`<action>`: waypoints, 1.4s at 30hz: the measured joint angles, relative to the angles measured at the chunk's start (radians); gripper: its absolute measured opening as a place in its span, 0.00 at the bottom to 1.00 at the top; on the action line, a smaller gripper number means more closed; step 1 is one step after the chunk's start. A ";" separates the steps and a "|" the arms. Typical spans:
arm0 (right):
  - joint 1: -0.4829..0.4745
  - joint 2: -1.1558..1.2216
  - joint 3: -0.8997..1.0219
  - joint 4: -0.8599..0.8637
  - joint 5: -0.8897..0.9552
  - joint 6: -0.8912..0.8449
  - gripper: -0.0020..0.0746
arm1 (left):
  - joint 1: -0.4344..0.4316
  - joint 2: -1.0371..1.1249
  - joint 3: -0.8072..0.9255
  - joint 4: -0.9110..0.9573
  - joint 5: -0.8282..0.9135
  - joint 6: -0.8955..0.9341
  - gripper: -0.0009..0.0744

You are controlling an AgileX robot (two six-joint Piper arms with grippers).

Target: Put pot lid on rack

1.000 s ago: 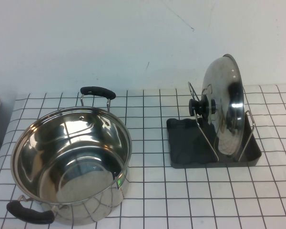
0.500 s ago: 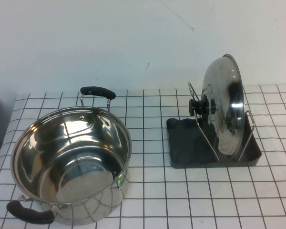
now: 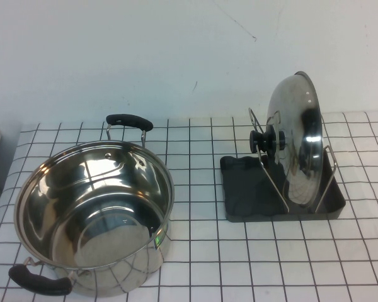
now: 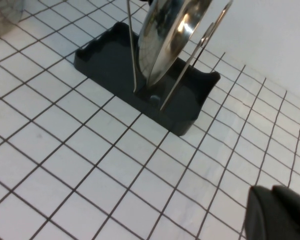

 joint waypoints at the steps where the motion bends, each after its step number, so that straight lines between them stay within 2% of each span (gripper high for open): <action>1: 0.000 0.000 0.010 0.000 -0.021 0.001 0.02 | 0.000 0.000 0.000 0.000 0.000 0.000 0.01; 8: -0.016 -0.005 0.182 -0.115 -0.237 0.146 0.02 | 0.000 0.000 0.000 0.000 0.000 0.000 0.01; 16: -0.080 -0.143 0.404 -0.198 -0.324 0.383 0.02 | 0.000 -0.002 0.000 -0.002 0.000 0.000 0.01; 20: -0.118 -0.147 0.415 -0.225 -0.380 0.465 0.02 | 0.000 -0.002 0.000 -0.006 0.000 0.003 0.01; 42: -0.120 -0.149 0.417 -0.297 -0.390 0.583 0.02 | 0.000 -0.002 0.000 -0.007 0.000 0.003 0.01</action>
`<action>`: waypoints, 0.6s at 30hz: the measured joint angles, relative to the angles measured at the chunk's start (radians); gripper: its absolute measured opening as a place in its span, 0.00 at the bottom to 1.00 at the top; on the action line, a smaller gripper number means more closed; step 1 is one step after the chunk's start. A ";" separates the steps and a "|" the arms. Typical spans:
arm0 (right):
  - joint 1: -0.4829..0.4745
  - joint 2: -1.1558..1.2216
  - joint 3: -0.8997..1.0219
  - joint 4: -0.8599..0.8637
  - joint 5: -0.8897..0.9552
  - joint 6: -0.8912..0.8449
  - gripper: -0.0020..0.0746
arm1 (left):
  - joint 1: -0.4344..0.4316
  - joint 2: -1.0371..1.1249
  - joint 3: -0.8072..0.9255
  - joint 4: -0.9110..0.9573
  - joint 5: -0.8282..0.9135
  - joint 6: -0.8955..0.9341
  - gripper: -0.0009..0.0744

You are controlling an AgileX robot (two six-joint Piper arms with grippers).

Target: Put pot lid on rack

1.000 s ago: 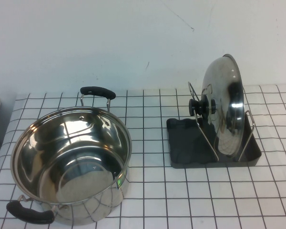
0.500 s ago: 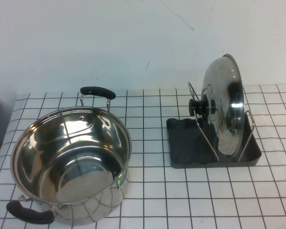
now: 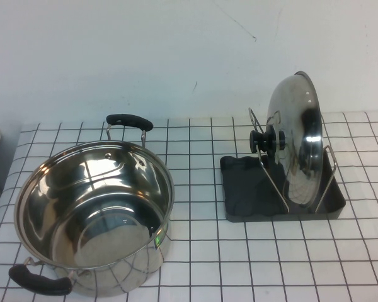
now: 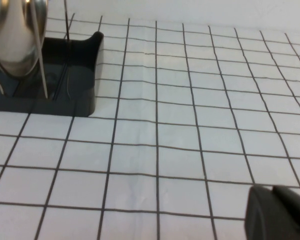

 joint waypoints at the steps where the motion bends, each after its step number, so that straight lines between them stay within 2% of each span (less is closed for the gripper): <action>1: 0.000 0.000 0.000 -0.002 0.000 0.002 0.02 | 0.000 0.000 0.000 0.000 0.000 0.000 0.01; 18: 0.000 0.000 0.002 -0.007 -0.006 0.004 0.02 | 0.000 0.000 0.000 -0.002 0.000 -0.002 0.01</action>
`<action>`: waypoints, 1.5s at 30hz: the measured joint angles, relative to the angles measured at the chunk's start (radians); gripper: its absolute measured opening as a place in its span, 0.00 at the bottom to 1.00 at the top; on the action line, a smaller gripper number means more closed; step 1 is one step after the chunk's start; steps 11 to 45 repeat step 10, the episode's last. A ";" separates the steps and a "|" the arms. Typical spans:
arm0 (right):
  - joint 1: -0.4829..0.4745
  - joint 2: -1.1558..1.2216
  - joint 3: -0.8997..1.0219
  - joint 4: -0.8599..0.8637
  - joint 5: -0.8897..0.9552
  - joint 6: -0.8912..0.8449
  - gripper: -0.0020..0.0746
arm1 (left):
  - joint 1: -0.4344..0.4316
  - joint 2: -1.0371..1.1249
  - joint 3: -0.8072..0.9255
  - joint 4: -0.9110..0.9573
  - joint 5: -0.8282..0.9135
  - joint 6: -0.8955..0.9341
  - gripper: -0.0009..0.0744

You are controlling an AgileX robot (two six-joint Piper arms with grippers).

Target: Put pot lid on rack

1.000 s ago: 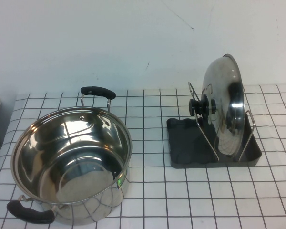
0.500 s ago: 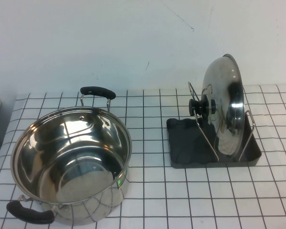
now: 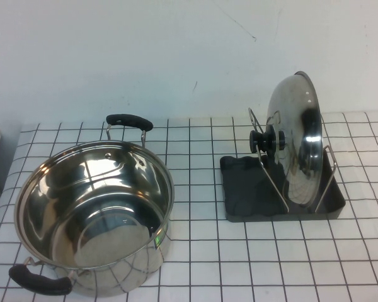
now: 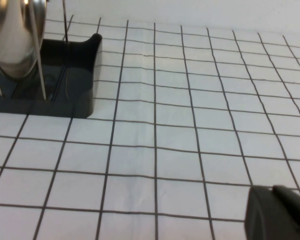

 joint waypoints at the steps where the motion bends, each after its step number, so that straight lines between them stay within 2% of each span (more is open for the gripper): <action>1: 0.000 0.000 0.000 -0.002 0.000 0.000 0.02 | 0.000 0.000 0.000 0.000 0.000 0.000 0.01; 45: 0.000 0.000 0.000 -0.002 -0.002 0.000 0.02 | 0.000 0.000 0.000 0.000 0.000 0.000 0.01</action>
